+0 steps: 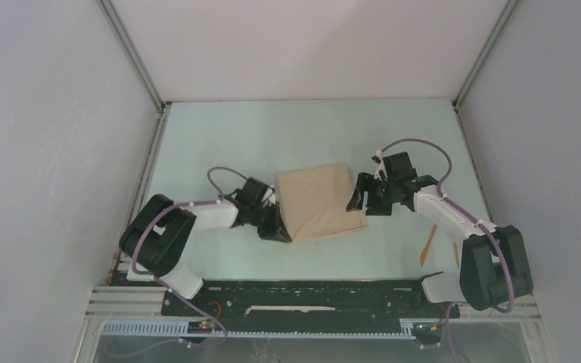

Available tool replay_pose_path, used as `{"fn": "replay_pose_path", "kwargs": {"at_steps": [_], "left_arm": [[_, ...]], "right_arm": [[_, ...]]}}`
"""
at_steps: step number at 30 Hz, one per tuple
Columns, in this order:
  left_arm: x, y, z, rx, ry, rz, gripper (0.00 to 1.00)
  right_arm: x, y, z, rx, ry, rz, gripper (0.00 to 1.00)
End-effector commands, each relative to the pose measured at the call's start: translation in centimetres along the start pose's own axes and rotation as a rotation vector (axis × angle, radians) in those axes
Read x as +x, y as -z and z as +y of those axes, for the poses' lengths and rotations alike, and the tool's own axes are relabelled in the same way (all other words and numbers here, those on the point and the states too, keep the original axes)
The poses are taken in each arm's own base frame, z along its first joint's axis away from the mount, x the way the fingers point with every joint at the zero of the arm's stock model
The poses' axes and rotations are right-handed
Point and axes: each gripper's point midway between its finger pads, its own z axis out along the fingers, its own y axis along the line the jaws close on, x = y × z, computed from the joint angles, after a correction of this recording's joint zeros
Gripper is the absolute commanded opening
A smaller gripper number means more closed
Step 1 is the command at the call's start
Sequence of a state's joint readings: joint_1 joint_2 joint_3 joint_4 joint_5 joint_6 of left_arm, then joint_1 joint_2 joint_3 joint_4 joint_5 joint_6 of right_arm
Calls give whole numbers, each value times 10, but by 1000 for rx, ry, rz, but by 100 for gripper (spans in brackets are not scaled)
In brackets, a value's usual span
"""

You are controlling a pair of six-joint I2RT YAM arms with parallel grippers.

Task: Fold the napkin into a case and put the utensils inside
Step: Rotate the square-folded napkin at the center of the board.

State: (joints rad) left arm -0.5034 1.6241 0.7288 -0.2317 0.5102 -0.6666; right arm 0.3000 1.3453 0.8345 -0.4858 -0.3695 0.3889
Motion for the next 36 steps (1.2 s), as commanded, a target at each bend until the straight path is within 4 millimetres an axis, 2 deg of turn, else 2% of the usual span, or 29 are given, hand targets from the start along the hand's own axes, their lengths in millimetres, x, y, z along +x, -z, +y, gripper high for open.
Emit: {"fn": "replay_pose_path", "kwargs": {"at_steps": [1,3,4,5,7,8,11,14,16,21,26,30,33,36], "left_arm": [[40,-18,-49,188,210,-26,0],[50,-20,-42,179,238,-54,0],[52,-19,-39,180,238,-65,3],[56,-19,-36,174,238,-63,10],[62,-16,-30,168,231,-59,35],[64,-13,-29,169,218,-61,41],[69,-2,-29,164,201,-70,50],[70,9,-37,205,213,-85,49],[69,13,-44,226,206,-96,42],[64,7,-49,234,214,-86,29],[64,-1,-49,220,203,-80,30],[65,-2,-46,214,200,-83,22],[67,2,-43,211,201,-100,25],[62,5,-49,217,177,-114,27]], "right_arm": [[14,-8,-30,63,-119,50,77],[18,-10,-35,77,-119,64,78],[19,-11,-38,83,-118,68,79],[17,-10,-40,86,-113,63,80],[15,-11,-45,93,-106,54,82],[14,-12,-48,102,-108,56,82],[17,-14,-53,107,-113,75,81],[18,-15,-53,101,-105,83,80],[18,-14,-52,96,-99,81,80],[16,-12,-50,89,-87,73,79],[17,-11,-48,75,-84,70,78],[16,-11,-46,69,-78,65,78],[17,-11,-47,68,-79,66,78],[17,-12,-46,63,-80,66,78]]}}
